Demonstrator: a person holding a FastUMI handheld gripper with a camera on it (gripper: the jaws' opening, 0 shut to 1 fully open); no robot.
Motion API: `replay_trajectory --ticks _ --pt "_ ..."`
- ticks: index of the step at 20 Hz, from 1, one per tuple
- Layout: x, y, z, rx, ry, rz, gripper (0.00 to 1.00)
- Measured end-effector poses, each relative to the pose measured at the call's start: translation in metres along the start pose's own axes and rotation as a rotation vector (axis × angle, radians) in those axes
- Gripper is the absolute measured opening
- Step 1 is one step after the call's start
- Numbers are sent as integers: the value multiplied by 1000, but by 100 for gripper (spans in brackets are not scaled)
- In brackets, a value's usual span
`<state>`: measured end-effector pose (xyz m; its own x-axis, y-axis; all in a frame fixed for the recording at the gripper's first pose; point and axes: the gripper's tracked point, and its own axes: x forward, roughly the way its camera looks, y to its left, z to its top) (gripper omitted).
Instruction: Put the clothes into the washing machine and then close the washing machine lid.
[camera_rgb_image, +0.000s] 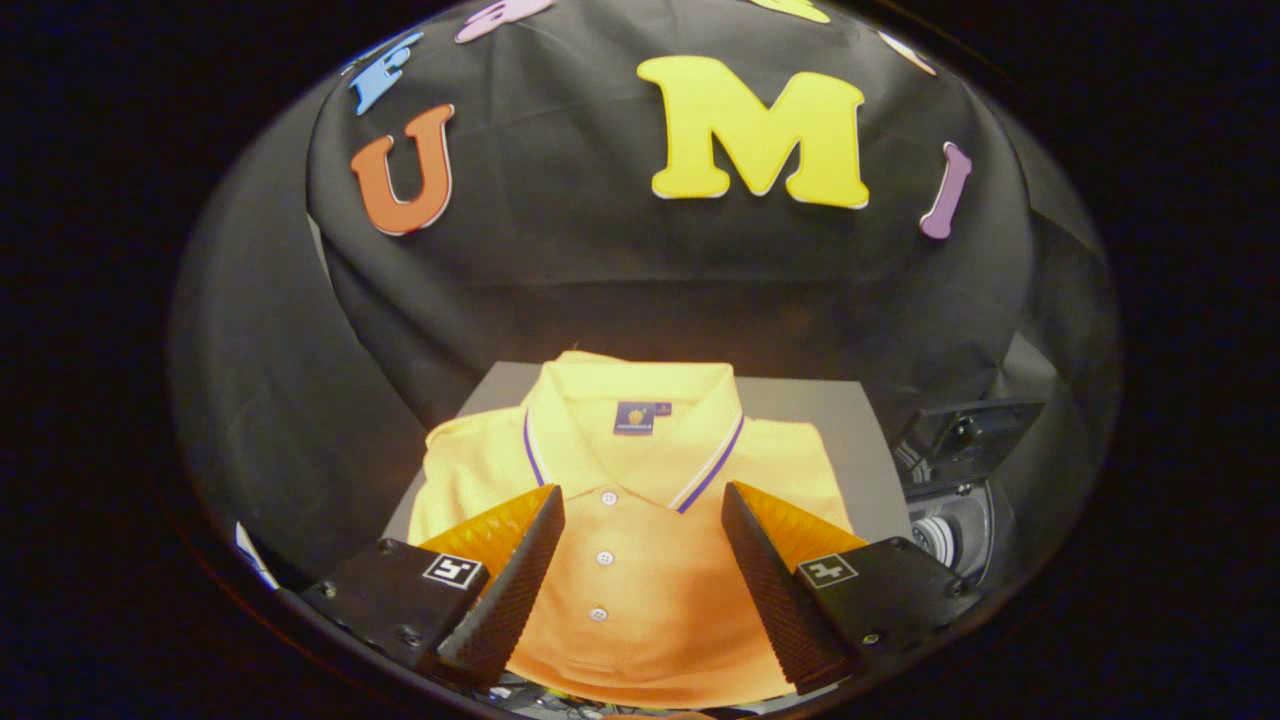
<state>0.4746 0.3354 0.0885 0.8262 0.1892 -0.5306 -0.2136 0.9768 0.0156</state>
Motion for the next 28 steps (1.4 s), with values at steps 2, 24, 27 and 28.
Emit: replay_trajectory --ticks 2,24,27,28 --pt "11 -6 -15 -6 45 -30 99" --pt "20 -22 -21 -83 65 -23 32" --pt "17 -25 -21 -115 37 41 24" --pt "16 -26 -21 -104 28 66 20"
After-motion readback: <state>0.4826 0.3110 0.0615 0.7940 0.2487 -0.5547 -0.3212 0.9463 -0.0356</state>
